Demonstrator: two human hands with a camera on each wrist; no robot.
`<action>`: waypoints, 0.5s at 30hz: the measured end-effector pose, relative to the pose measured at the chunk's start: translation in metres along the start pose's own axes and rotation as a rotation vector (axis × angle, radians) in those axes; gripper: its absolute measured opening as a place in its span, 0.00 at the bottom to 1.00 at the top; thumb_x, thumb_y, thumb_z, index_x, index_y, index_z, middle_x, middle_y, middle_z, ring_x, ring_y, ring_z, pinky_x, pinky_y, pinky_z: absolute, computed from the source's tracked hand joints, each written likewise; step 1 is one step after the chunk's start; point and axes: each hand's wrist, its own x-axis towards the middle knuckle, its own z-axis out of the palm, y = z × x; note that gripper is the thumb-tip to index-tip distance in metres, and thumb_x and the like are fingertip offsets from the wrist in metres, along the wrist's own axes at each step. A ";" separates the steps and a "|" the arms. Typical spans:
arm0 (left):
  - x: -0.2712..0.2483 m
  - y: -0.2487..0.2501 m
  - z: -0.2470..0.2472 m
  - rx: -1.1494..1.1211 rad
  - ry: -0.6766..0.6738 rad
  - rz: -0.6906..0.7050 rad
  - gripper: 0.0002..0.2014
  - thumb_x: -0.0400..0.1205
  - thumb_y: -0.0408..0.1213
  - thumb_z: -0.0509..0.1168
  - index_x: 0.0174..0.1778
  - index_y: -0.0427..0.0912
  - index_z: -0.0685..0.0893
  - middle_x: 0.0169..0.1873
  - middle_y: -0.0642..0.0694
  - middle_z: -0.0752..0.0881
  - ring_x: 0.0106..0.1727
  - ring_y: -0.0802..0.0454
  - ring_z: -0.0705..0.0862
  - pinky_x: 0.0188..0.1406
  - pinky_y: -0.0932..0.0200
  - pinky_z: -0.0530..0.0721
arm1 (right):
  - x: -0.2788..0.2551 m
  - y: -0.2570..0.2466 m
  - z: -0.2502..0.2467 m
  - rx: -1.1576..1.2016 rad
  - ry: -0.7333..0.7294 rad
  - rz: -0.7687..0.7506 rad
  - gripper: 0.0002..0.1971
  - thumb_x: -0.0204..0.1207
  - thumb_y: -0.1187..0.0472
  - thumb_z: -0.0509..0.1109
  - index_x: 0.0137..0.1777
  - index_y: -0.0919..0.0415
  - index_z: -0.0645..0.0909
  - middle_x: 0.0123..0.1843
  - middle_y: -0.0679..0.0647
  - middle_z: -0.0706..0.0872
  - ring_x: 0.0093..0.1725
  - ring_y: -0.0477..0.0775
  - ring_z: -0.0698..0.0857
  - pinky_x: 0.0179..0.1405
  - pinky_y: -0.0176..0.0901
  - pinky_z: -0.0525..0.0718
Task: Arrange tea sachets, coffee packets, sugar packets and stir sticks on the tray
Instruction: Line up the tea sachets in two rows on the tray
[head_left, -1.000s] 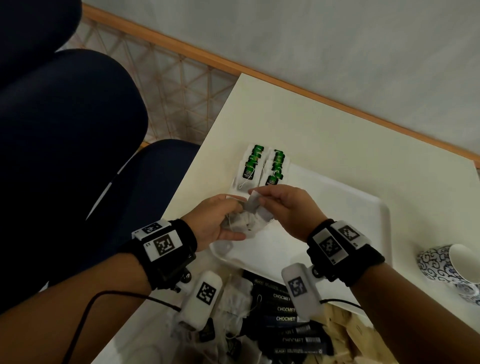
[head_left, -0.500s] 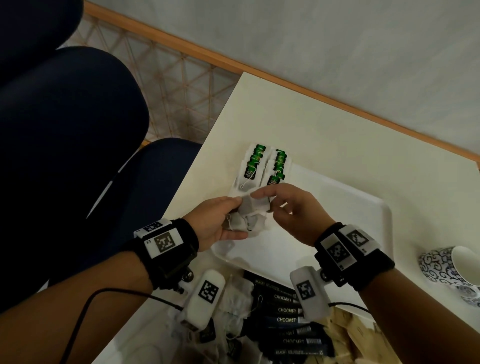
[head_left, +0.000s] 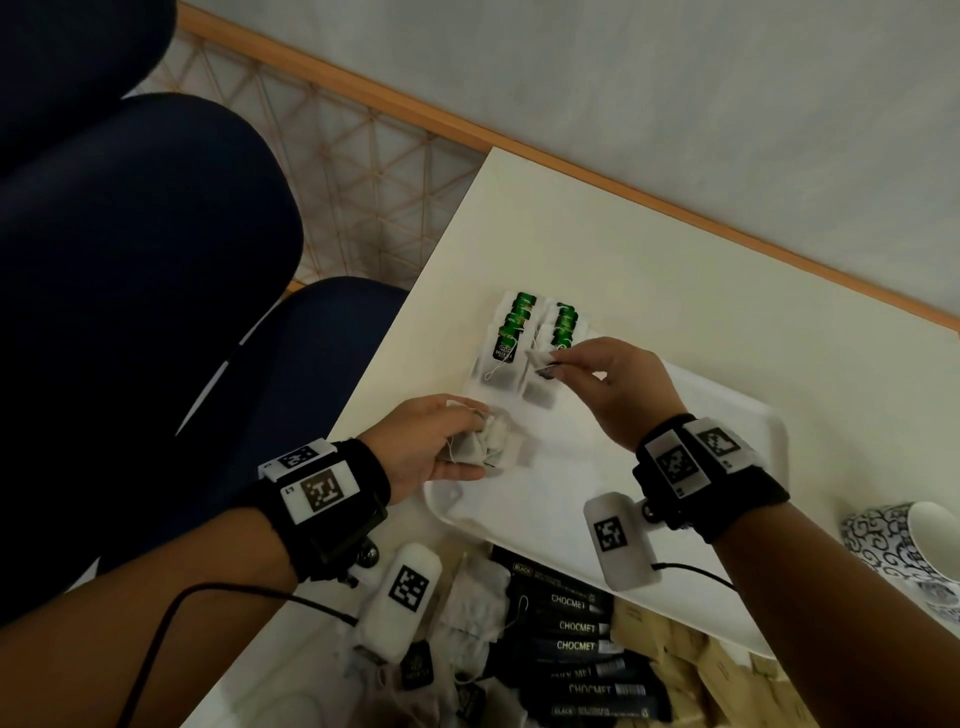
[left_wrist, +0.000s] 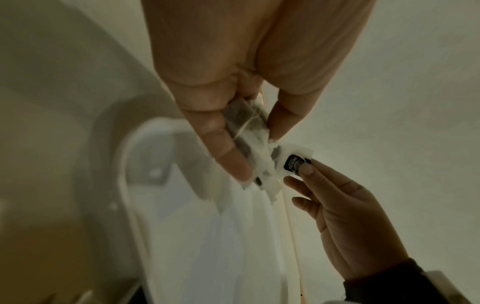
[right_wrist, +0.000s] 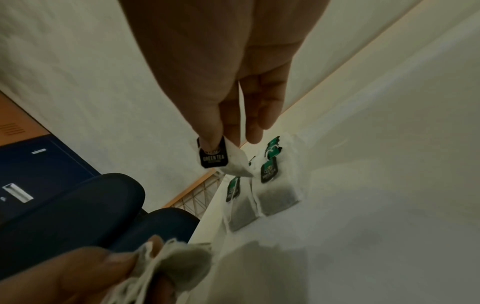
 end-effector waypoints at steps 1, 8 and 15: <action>0.000 0.001 -0.002 -0.004 0.003 0.008 0.05 0.83 0.29 0.63 0.46 0.40 0.83 0.46 0.41 0.87 0.46 0.47 0.88 0.38 0.53 0.91 | 0.001 -0.001 0.000 0.001 0.001 0.010 0.07 0.77 0.56 0.71 0.52 0.50 0.89 0.45 0.38 0.83 0.43 0.35 0.80 0.40 0.18 0.69; 0.002 0.012 -0.016 -0.195 0.146 0.174 0.06 0.84 0.30 0.60 0.50 0.39 0.83 0.49 0.41 0.85 0.47 0.48 0.87 0.34 0.58 0.89 | 0.013 -0.015 0.014 -0.062 -0.219 -0.009 0.08 0.78 0.56 0.69 0.52 0.49 0.89 0.48 0.44 0.90 0.45 0.42 0.84 0.50 0.36 0.80; 0.004 0.019 -0.029 -0.211 0.192 0.181 0.08 0.85 0.33 0.60 0.49 0.40 0.86 0.50 0.41 0.86 0.48 0.46 0.87 0.40 0.54 0.90 | 0.037 -0.020 0.031 -0.192 -0.306 0.028 0.13 0.82 0.58 0.63 0.62 0.50 0.85 0.59 0.49 0.88 0.57 0.49 0.83 0.52 0.35 0.75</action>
